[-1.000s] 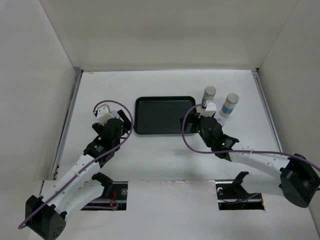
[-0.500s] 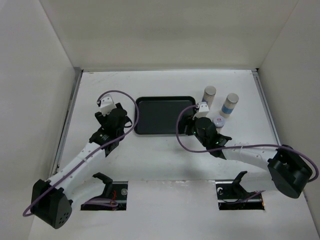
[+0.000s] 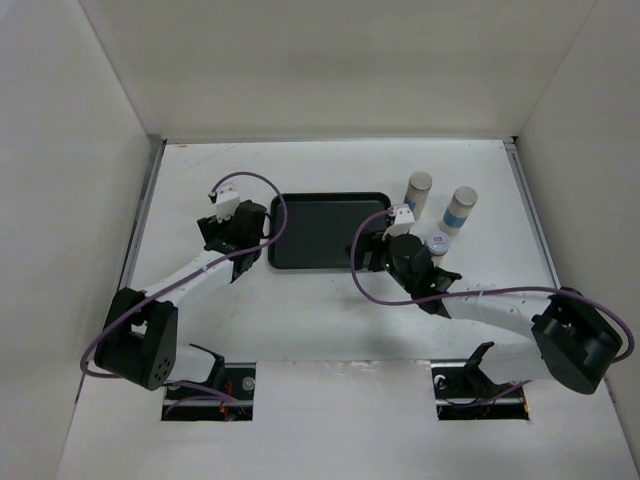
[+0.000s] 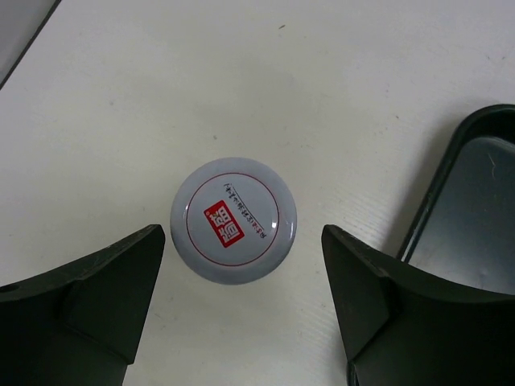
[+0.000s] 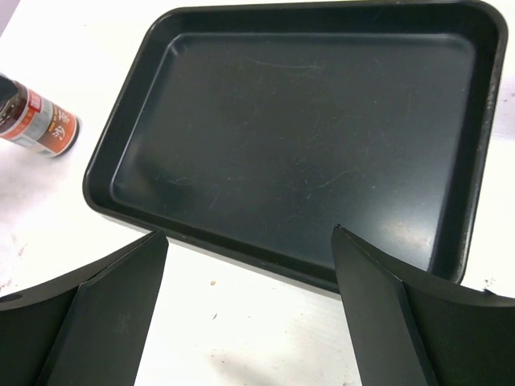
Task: Organize the condiment bottles
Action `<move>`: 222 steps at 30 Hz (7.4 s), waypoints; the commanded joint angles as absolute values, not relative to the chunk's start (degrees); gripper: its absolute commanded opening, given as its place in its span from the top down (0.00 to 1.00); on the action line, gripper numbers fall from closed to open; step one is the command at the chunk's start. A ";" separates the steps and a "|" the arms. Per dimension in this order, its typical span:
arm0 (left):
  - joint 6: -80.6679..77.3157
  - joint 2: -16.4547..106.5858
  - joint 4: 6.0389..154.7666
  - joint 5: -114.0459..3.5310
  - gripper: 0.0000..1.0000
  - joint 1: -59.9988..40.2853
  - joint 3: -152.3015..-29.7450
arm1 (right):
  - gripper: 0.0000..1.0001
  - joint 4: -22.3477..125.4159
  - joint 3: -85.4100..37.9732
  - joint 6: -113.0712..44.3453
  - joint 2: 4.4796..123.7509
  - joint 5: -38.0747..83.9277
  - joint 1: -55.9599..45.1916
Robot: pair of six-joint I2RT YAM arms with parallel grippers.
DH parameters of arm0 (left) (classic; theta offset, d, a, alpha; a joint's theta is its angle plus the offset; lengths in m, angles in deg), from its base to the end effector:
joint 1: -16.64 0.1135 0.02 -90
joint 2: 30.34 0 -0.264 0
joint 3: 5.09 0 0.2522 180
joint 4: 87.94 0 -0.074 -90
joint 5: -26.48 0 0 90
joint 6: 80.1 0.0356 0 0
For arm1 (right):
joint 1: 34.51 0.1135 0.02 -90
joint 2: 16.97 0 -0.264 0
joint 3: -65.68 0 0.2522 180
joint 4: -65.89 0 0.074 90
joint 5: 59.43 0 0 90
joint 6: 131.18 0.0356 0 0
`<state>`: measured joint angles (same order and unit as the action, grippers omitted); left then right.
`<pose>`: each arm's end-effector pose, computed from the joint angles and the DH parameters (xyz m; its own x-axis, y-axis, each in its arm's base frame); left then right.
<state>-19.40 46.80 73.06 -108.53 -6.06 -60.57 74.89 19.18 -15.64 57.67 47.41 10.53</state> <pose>0.2596 -0.0813 0.2132 -0.4155 -0.2012 -0.8871 -0.4879 0.8724 0.0306 0.2013 0.1870 0.2137 -0.4177 0.1657 -0.8934 -0.3367 0.8850 0.3216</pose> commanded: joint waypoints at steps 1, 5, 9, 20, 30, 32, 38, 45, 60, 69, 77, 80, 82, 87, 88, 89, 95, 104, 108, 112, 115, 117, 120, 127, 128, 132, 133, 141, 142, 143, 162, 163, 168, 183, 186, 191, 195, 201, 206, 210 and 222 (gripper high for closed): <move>-19.45 47.61 78.29 -110.72 0.23 -4.76 -61.83 | 0.11 78.41 18.52 -14.63 57.92 46.04 10.18; -20.85 49.46 80.23 -109.58 0.27 -3.09 -61.13 | 0.11 79.11 18.96 -14.37 57.56 45.95 10.01; -21.74 50.60 81.28 -108.87 0.32 -2.65 -60.43 | 0.11 78.32 18.69 -14.28 57.48 45.60 9.92; -19.28 39.46 82.78 -108.34 0.74 -4.40 -63.76 | 0.11 79.03 19.49 -13.76 56.86 45.16 8.60; -16.82 52.08 89.72 -102.12 0.74 -13.54 -76.41 | 0.13 79.37 20.80 -12.70 54.84 46.12 6.76; -16.55 57.52 89.99 -99.30 0.74 -13.63 -80.18 | 0.13 79.03 20.98 -12.44 54.67 46.12 6.14; -16.55 69.75 90.87 -96.30 0.74 -13.90 -87.93 | 0.12 78.32 21.15 -12.44 54.31 46.65 5.44; -16.90 74.51 91.22 -96.56 0.55 -14.42 -88.38 | 0.11 77.88 21.07 -12.44 54.31 47.00 4.82; -19.80 44.48 102.72 -102.10 0.15 -18.03 -61.77 | 0.22 72.63 18.26 -14.02 50.36 52.80 4.03; -26.56 23.29 104.84 -96.58 0.80 -20.75 -42.78 | 0.56 60.57 2.90 -17.44 55.61 57.99 -6.06; -29.56 20.45 117.57 -92.79 0.80 -20.58 -30.20 | 0.04 57.67 -9.07 -19.82 68.98 65.10 -10.91; -30.52 22.83 120.31 -90.51 0.75 -20.66 -29.31 | 0.00 55.13 -13.90 -20.52 73.72 66.25 -11.70; -31.14 23.36 120.49 -89.54 0.70 -20.93 -28.79 | 0.00 53.63 -16.63 -21.22 76.54 66.60 -12.41; -32.28 24.06 120.75 -89.36 0.64 -21.19 -28.61 | 0.00 50.20 -20.85 -21.05 81.47 67.04 -13.46; -32.37 24.15 120.84 -89.36 0.63 -21.19 -28.52 | 0.02 49.85 -21.47 -21.05 82.43 67.04 -13.64; -32.46 24.15 120.84 -89.36 0.63 -21.11 -28.52 | 0.04 49.76 -21.82 -21.22 83.05 67.04 -13.81; -32.99 24.68 120.84 -89.36 0.62 -19.79 -28.35 | 0.45 50.02 -22.88 -21.75 83.41 66.07 -13.99; -34.48 24.15 120.93 -89.80 0.62 -18.12 -27.56 | 0.54 53.62 -23.14 -27.11 71.98 68.01 -8.12; -35.27 25.38 121.01 -89.54 0.62 -17.15 -27.47 | 0.54 54.32 -25.42 -26.94 73.82 66.69 -2.40; -35.71 26.08 121.01 -89.62 0.62 -16.80 -27.38 | 0.54 56.87 -28.76 -26.59 79.87 65.20 2.70; -35.80 26.52 121.71 -89.18 0.63 -16.62 -27.03 | 0.54 58.37 -32.62 -26.59 85.15 63.97 4.37; -35.71 26.44 121.80 -89.09 0.63 -16.62 -27.03 | 0.54 58.72 -34.91 -26.59 88.05 63.44 4.90; -35.80 26.44 121.80 -89.09 0.63 -16.36 -26.85 | 0.54 58.81 -37.55 -26.50 92.36 62.65 4.99; -35.80 26.52 121.80 -88.57 0.64 -16.18 -26.76 | 0.32 59.42 -34.40 -24.13 93.34 62.38 5.52; -35.80 26.61 121.80 -88.13 0.64 -16.18 -26.85 | 0.23 59.42 -33.78 -24.13 92.64 62.47 5.70; -35.80 26.61 121.80 -88.13 0.64 -16.01 -26.94 | 0.08 59.42 -28.96 -24.48 85.11 63.70 5.87; -35.80 26.53 121.80 -87.78 0.64 -15.83 -26.94 | 0.07 59.42 -27.29 -24.39 82.90 64.14 5.87; -35.71 25.03 121.19 -87.60 0.64 -16.36 -27.03 | 0.04 51.54 -0.41 -19.48 57.24 74.50 2.54; -35.54 25.20 121.19 -87.60 0.64 -16.53 -27.29 | 0.03 48.90 2.14 -17.47 55.13 75.90 2.01; -35.54 25.55 121.36 -87.60 0.64 -16.53 -27.29 | 0.02 46.53 4.34 -15.45 53.45 76.27 1.22; -36.06 26.61 121.72 -87.07 0.64 -16.36 -27.38 | 0.02 44.82 10.69 -8.57 61.43 73.29 -7.31; -35.89 26.61 121.72 -87.42 0.64 -16.36 -27.38 | 0.08 46.14 10.96 -8.74 61.61 72.85 -7.66; -36.15 25.65 121.54 -87.51 0.63 -15.83 -26.94 | 0.44 54.58 11.66 -13.66 59.51 73.45 -6.62; -36.24 26.61 121.72 -88.74 0.63 -14.95 -26.59 | 0.45 60.21 -9.50 -17.89 73.54 68.98 13.86; -36.15 26.18 121.19 -89.36 0.63 -14.25 -26.33 | 0.44 61.36 -15.04 -18.41 81.36 67.31 15.80; -35.97 25.38 120.75 -89.45 0.63 -13.81 -26.15 | 0.37 60.92 -20.76 -17.98 88.23 64.67 18.09; -35.89 25.56 120.75 -89.44 0.62 -14.16 -26.32 | 0.15 60.92 -21.13 -18.59 86.76 64.49 19.58; -35.89 25.56 120.75 -89.18 0.60 -14.16 -26.41 | 0.00 61.71 -9.64 -18.59 72.10 66.86 16.70; -36.33 26.61 120.75 -88.75 0.58 -14.25 -26.76 | 0.00 60.75 3.82 -17.54 56.63 70.11 4.59; -36.15 27.75 121.01 -88.57 0.57 -14.43 -27.12 | 0.00 55.74 6.74 -17.97 51.42 71.88 -10.26; -35.89 29.77 121.63 -88.66 0.56 -14.60 -27.64 | 0.00 53.97 -5.21 -22.10 69.33 62.04 -25.32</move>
<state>-35.94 29.41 118.66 -88.67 -14.25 -27.06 52.93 -1.03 -20.99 67.65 65.51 -23.79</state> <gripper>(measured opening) 0.436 0.999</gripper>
